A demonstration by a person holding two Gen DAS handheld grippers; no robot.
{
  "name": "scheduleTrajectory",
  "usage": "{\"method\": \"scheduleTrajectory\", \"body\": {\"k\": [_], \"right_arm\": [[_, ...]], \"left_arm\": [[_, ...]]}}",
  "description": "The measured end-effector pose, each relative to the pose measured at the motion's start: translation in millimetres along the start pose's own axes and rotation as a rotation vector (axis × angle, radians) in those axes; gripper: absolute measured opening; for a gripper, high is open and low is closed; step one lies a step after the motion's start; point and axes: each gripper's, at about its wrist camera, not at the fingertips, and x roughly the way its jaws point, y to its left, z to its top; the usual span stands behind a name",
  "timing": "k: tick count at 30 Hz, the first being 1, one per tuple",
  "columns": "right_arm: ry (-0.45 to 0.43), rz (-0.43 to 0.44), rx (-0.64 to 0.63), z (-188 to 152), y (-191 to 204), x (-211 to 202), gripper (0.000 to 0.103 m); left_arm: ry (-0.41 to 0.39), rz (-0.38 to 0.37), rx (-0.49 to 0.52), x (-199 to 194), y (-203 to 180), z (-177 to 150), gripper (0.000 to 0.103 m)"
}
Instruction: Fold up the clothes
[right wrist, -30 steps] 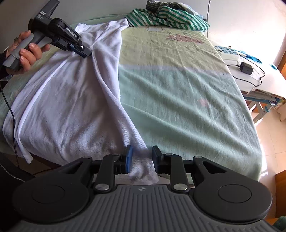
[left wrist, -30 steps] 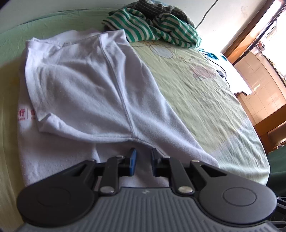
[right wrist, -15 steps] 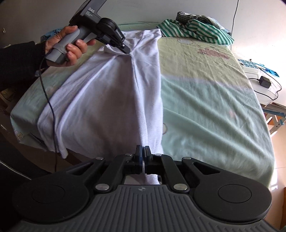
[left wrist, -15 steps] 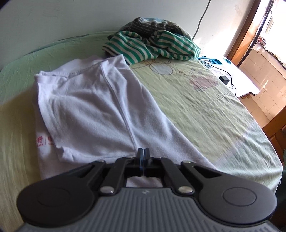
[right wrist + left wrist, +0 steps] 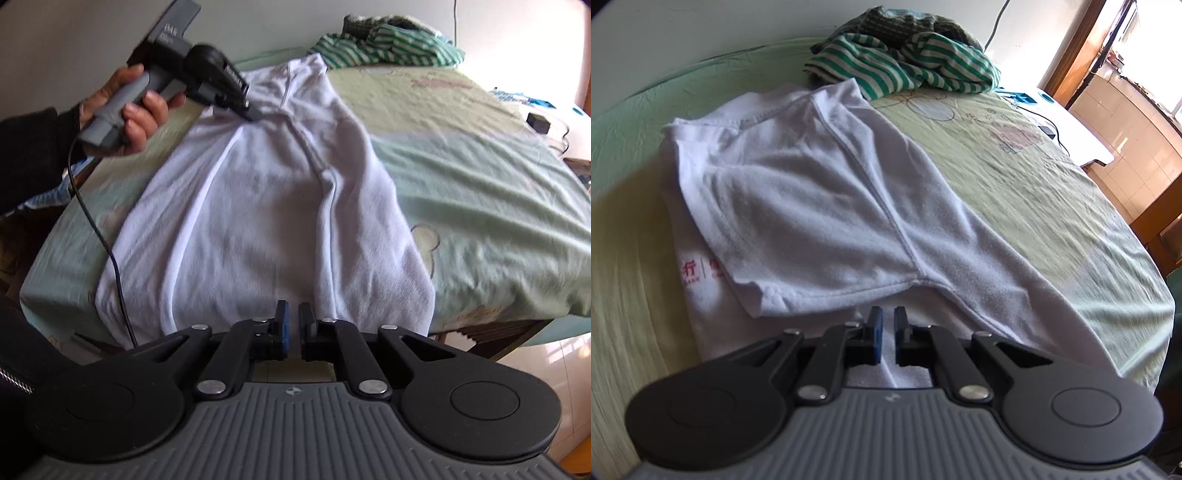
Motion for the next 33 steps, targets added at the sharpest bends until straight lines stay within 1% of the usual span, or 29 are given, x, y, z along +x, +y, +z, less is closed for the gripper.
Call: {"method": "scheduleTrajectory", "body": {"k": [1, 2, 3, 5, 6, 7, 8, 10, 11, 13, 14, 15, 16, 20, 21, 25, 27, 29, 31, 33], "right_arm": [[-0.006, -0.015, -0.002, 1.7, 0.8, 2.7, 0.021], [-0.012, -0.03, -0.004, 3.4, 1.7, 5.4, 0.033], [-0.018, -0.045, -0.007, 5.1, 2.5, 8.1, 0.033], [-0.031, -0.075, -0.011, 8.5, 4.2, 13.4, 0.032], [-0.037, -0.089, -0.013, 10.2, 5.0, 16.1, 0.032], [-0.043, -0.104, -0.016, 11.8, 5.8, 18.8, 0.032], [-0.049, -0.119, -0.018, 13.5, 6.7, 21.5, 0.032], [-0.062, -0.149, -0.022, 16.9, 8.3, 26.9, 0.03], [-0.068, -0.164, -0.024, 18.6, 9.2, 29.5, 0.026], [-0.08, -0.194, -0.029, 22.0, 10.8, 34.9, 0.019], [-0.086, -0.209, -0.031, 23.7, 11.7, 37.6, 0.012], [-0.092, -0.211, -0.021, 24.6, 10.8, 36.1, 0.004], [-0.097, -0.212, -0.01, 25.5, 9.7, 34.2, 0.003], [-0.119, -0.213, 0.027, 29.1, 7.5, 26.0, 0.002], [-0.125, -0.21, 0.029, 30.2, 8.7, 23.5, 0.002], [-0.144, -0.166, 0.021, 35.3, 18.2, 13.2, 0.002], [-0.147, -0.131, 0.016, 37.2, 24.1, 10.8, 0.002], [-0.135, -0.104, 0.007, 37.4, 29.9, 14.3, 0.002], [-0.116, -0.074, 0.007, 35.6, 35.3, 20.9, 0.002], [-0.079, -0.031, 0.031, 31.3, 37.1, 31.2, 0.004]], "left_arm": [[-0.002, -0.004, -0.017, -1.0, 3.4, -1.1, 0.013], [-0.003, -0.014, -0.033, -1.4, 5.7, -1.9, 0.018], [-0.004, -0.025, -0.049, -1.7, 7.8, -2.7, 0.028], [-0.007, -0.047, -0.072, -0.3, 7.9, -1.3, 0.031], [-0.007, -0.062, -0.093, 2.4, 7.0, 0.6, 0.04], [-0.006, -0.077, -0.114, 5.5, 6.1, 2.7, 0.051], [-0.005, -0.093, -0.136, 8.6, 5.1, 4.7, 0.055], [-0.02, -0.107, -0.194, 12.9, 5.3, 9.7, 0.053], [-0.02, -0.124, -0.228, 15.8, 6.5, 12.8, 0.049], [-0.025, -0.134, -0.284, 21.2, 9.3, 17.6, 0.039], [-0.029, -0.135, -0.307, 23.2, 11.5, 19.7, 0.036], [-0.032, -0.133, -0.325, 24.6, 13.4, 21.1, 0.027], [-0.031, -0.132, -0.339, 26.2, 16.1, 22.2, 0.001], [-0.052, -0.141, -0.363, 22.5, 22.9, 24.2, 0.0], [-0.064, -0.136, -0.35, 18.4, 21.6, 25.0, 0.0], [-0.136, -0.086, -0.242, -10.6, 15.2, 31.5, 0.0], [-0.154, -0.057, -0.191, -19.3, 16.0, 36.1, 0.0], [-0.157, -0.029, -0.143, -21.1, 17.4, 37.0, 0.0], [-0.138, 0.006, -0.1, -12.8, 17.4, 34.5, 0.0], [-0.108, 0.044, -0.066, 1.2, 18.7, 29.8, 0.0]]}}
